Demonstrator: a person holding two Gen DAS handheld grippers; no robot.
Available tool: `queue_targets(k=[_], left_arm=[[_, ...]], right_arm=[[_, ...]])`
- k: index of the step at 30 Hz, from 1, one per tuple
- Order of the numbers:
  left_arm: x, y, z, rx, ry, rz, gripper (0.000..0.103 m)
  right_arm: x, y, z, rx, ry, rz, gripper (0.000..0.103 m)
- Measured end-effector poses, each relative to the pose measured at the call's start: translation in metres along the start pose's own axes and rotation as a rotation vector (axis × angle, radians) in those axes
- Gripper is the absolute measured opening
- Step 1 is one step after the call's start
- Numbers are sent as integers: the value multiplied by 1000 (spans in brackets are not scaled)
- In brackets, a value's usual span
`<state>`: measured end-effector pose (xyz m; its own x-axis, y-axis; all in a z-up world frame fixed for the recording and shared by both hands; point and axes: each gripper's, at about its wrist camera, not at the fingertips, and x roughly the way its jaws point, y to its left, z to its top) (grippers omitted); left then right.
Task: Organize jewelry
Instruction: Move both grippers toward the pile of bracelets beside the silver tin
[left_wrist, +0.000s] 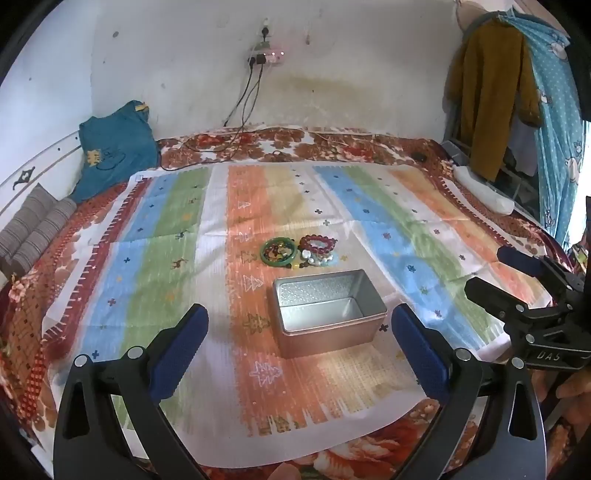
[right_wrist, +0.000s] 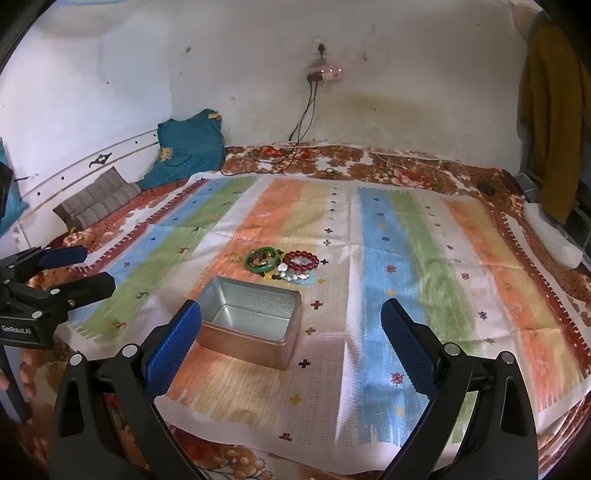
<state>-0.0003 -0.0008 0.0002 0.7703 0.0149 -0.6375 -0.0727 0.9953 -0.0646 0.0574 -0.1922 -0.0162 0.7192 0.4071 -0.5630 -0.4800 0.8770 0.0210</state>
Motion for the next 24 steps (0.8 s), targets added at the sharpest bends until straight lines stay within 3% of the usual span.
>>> queue_targets(k=[24], left_arm=[[-1,1,3,11,11,38,97]], right_arm=[[1,5,-2,1,7,31,99]])
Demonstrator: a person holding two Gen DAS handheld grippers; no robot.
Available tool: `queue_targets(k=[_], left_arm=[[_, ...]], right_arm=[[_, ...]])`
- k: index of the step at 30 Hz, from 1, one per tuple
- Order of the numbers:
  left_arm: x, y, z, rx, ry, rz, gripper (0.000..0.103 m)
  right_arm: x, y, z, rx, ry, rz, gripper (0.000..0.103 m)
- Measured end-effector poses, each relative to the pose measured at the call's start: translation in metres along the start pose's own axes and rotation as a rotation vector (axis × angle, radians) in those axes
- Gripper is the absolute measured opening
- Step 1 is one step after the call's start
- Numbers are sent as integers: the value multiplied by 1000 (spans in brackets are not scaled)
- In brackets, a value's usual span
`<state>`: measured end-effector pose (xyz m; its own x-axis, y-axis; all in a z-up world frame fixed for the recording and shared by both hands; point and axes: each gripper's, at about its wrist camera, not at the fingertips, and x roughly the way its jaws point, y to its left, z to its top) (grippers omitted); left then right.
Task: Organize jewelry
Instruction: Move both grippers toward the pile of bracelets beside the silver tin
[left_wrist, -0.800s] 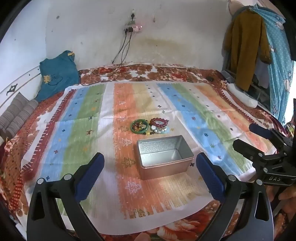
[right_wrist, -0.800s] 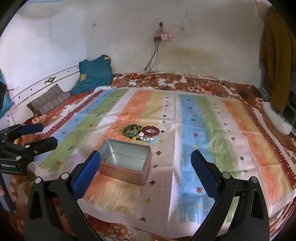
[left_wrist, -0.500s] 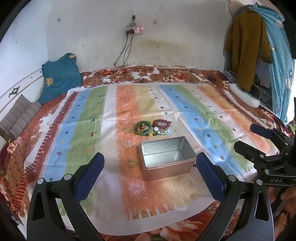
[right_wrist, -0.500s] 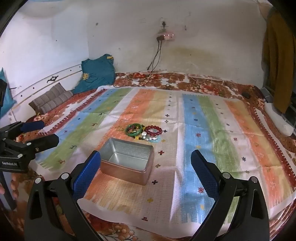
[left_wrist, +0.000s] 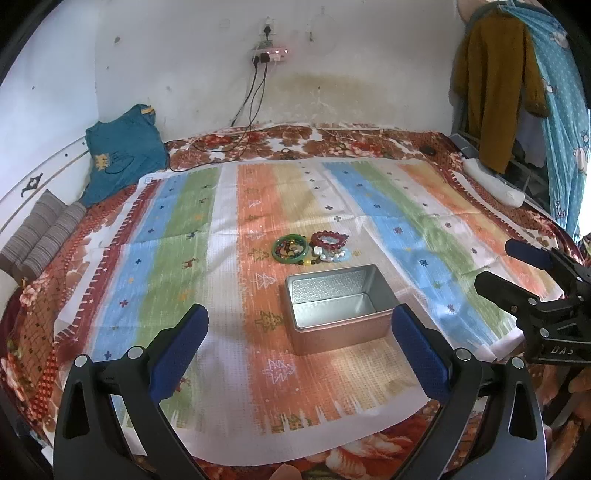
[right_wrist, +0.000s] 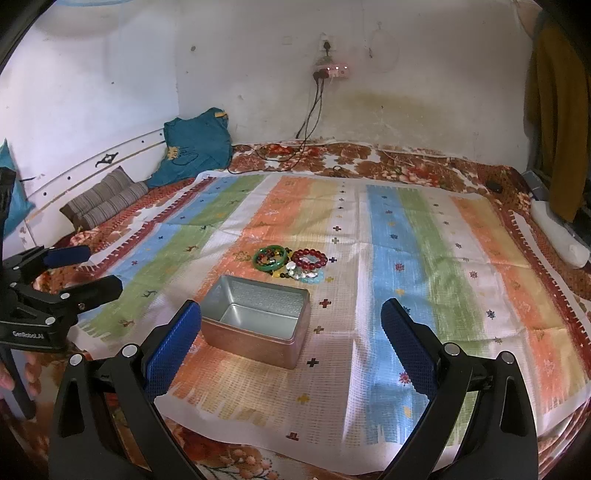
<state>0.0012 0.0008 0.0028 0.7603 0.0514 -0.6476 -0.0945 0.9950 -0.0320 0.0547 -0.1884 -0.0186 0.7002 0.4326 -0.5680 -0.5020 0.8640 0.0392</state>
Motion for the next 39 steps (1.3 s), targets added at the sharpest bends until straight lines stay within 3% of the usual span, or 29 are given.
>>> queue_targets(k=[39], left_arm=[[13,11,2,-35,50,43,97]], right_arm=[[20,-17,9,71,70,-22,99]])
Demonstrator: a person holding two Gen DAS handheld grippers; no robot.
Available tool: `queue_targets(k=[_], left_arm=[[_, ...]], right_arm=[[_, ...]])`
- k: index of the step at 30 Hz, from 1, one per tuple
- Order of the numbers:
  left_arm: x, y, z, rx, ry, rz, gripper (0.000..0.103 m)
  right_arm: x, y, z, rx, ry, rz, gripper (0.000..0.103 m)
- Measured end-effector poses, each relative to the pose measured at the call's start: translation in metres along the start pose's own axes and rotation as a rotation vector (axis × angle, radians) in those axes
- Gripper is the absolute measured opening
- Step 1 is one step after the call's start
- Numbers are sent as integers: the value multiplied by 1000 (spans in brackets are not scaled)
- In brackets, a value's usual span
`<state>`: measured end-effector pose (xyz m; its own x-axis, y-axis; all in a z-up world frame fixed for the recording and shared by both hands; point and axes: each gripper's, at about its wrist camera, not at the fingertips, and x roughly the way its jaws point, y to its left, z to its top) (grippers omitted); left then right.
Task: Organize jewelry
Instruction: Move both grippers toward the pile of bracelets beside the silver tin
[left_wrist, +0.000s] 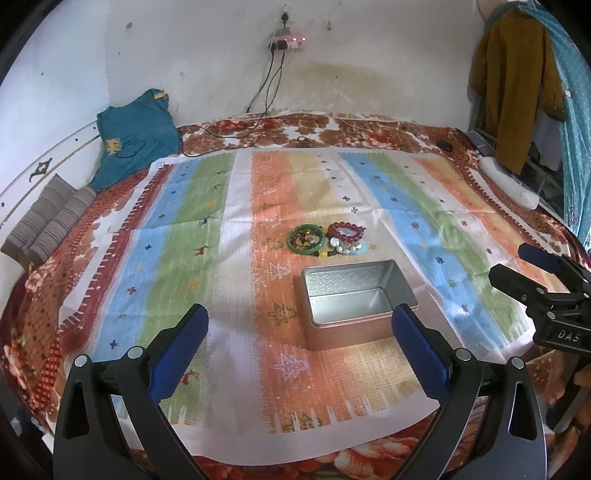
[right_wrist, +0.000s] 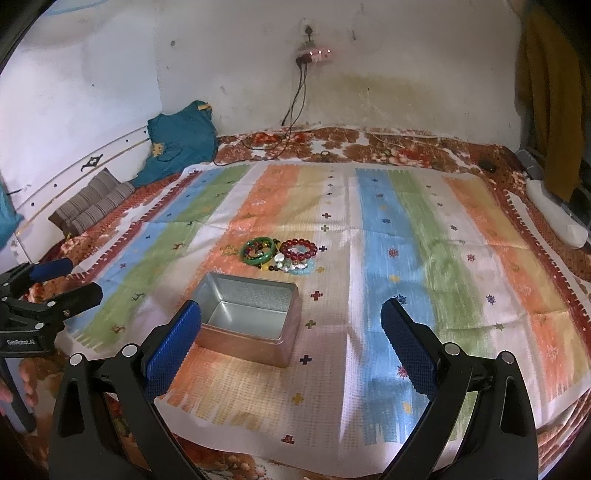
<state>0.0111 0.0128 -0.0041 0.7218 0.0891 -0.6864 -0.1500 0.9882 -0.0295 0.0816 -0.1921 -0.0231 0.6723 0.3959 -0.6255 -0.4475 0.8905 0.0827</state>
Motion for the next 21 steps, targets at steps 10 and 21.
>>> queue_targets(k=[10,21], left_arm=[[13,5,9,-17,11,45,97],[31,15,25,-33,44,76,97]], right_arm=[[15,0,10,-9,31,-33,99],[29,-6,28,-25,36,-64,99]])
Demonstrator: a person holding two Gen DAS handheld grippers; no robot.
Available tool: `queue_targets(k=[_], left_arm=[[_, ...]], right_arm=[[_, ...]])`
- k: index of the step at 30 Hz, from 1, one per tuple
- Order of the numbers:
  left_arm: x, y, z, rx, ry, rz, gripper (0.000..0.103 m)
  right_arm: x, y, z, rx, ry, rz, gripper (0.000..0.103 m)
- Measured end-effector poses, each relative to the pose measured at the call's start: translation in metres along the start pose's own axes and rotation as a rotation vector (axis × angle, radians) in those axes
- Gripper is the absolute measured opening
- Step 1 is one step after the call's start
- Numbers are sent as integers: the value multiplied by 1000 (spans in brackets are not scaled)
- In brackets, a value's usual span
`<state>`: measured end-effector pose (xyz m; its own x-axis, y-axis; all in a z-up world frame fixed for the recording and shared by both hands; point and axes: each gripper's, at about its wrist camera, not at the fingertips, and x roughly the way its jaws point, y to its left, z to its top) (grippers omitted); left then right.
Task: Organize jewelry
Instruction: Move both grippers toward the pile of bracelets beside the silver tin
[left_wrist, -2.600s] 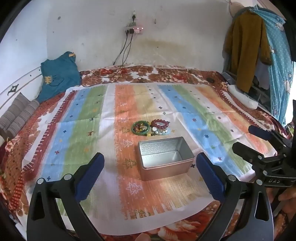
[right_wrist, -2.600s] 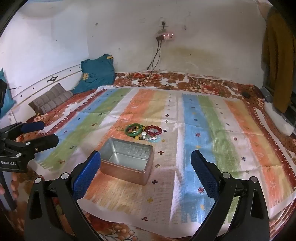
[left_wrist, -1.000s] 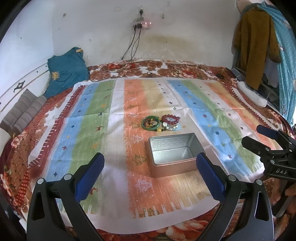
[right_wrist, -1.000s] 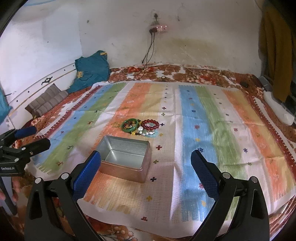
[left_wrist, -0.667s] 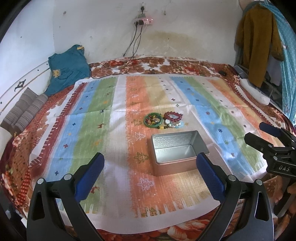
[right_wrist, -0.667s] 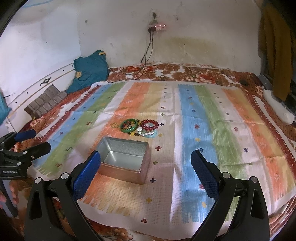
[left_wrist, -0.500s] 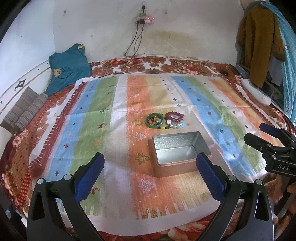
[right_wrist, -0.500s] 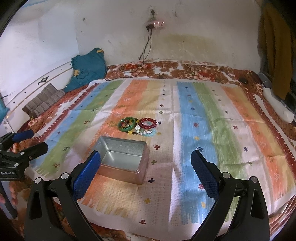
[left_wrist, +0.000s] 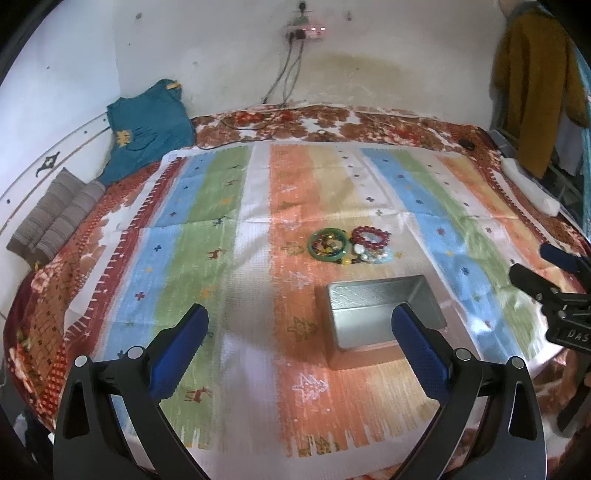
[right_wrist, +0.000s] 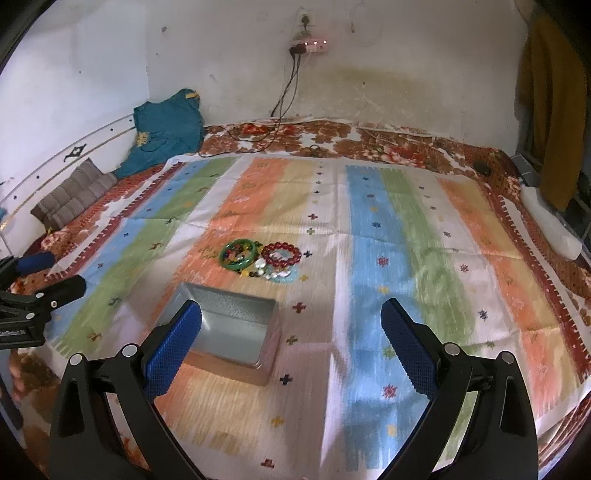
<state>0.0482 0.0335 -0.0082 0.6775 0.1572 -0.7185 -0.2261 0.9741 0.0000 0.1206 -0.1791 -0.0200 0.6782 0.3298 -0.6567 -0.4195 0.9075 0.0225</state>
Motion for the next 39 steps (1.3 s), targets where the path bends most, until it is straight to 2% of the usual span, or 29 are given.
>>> queue_targets(k=[16,30,39], left_arm=[[39,-6,25,2,77,-2,97],[79,-8,43,1,122,24,97],[106,-6,51,-2,145,43,97]], right_arm=[[43,-4,24,0,76,-12,99],[64,-4,40,8,86,-12,99],[92,-12,51,31,117,-27,99]])
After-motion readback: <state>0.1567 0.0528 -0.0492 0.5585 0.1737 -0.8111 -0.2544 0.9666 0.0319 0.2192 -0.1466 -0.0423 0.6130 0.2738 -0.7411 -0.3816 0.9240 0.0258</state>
